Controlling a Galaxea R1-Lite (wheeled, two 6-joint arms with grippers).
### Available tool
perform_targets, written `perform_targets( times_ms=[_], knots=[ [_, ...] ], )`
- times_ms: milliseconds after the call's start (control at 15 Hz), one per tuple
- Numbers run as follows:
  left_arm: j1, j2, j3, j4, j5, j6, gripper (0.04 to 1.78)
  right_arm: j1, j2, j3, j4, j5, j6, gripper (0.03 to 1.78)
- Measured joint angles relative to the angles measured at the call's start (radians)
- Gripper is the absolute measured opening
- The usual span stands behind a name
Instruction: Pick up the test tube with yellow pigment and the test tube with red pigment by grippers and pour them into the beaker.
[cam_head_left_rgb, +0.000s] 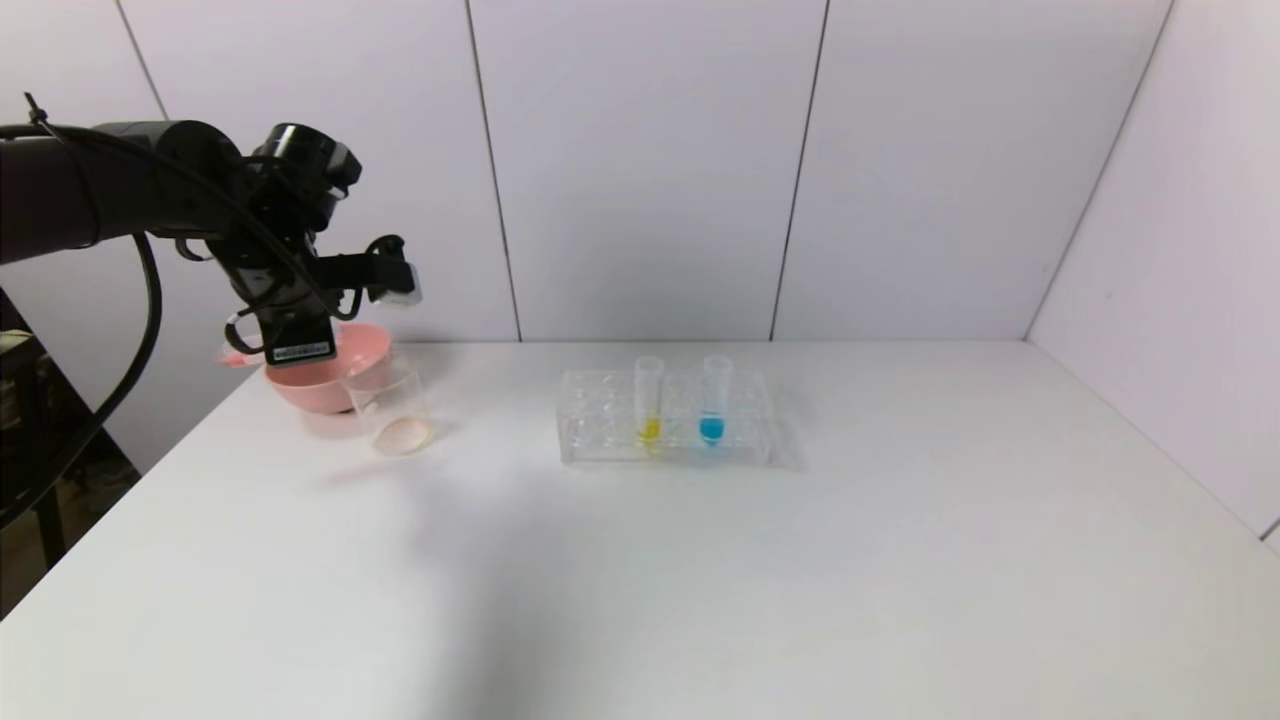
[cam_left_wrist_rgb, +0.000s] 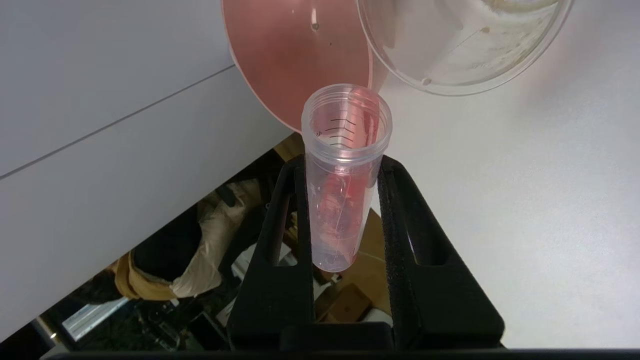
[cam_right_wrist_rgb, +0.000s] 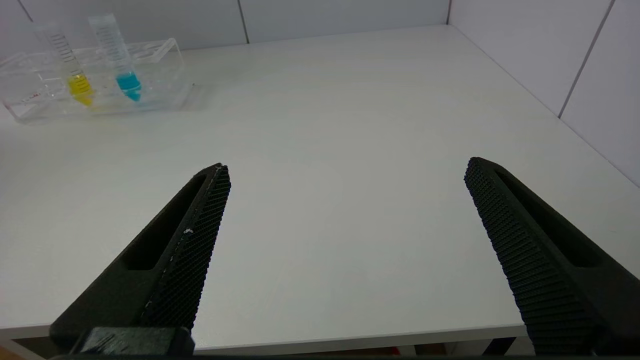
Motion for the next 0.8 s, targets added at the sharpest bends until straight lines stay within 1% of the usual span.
perform_targets(
  times_ms=[200,467,800],
  knots=[
    [-0.031,0.019,0.0,-0.01,0.032,0.004,0.42,0.0,0.0,0.0,0.0,0.0,0.0,1.71],
    [-0.054,0.039,-0.006,-0.012,0.102,0.034,0.42,0.0,0.0,0.0,0.0,0.0,0.0,1.71],
    [-0.085,0.055,-0.008,-0.006,0.212,0.043,0.42,0.0,0.0,0.0,0.0,0.0,0.0,1.71]
  ],
)
